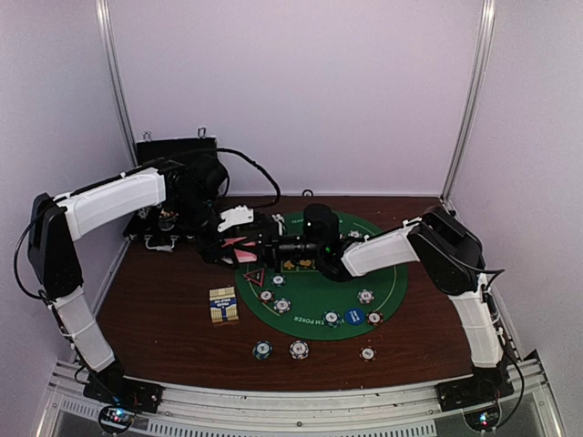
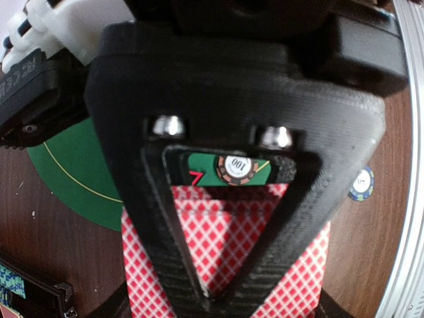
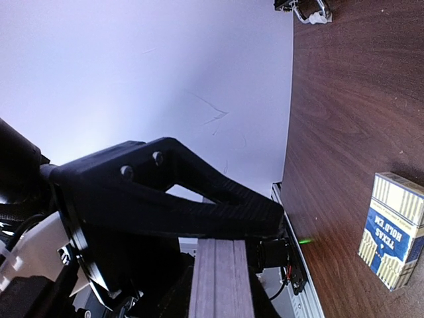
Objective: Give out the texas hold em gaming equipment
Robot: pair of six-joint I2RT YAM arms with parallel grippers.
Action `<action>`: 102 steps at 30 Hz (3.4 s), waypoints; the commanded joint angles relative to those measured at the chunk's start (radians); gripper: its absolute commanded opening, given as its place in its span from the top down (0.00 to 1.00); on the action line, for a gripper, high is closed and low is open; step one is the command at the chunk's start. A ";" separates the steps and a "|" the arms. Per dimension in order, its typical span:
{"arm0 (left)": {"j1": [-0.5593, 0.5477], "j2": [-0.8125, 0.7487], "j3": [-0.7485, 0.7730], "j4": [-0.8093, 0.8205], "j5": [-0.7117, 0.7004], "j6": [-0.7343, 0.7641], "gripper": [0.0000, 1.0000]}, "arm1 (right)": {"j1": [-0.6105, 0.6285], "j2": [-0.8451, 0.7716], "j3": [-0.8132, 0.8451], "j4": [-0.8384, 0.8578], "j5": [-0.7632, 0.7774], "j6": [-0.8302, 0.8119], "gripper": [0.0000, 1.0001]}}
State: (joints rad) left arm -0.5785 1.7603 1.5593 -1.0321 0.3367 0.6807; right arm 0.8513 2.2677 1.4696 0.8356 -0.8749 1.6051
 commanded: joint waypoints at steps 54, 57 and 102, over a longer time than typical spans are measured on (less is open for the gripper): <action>-0.047 0.013 0.005 0.052 -0.031 0.022 0.60 | 0.015 0.045 0.034 0.133 -0.006 0.064 0.60; -0.047 0.011 0.006 0.037 -0.029 0.034 0.65 | 0.011 0.040 0.017 0.141 -0.002 0.064 0.58; -0.035 -0.072 -0.057 0.029 -0.079 0.065 0.86 | -0.008 -0.102 -0.011 -0.314 0.019 -0.257 0.39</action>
State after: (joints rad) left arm -0.6189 1.7271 1.4963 -1.0073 0.2481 0.7357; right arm 0.8497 2.2360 1.4334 0.6773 -0.8684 1.4662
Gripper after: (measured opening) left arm 0.658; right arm 0.600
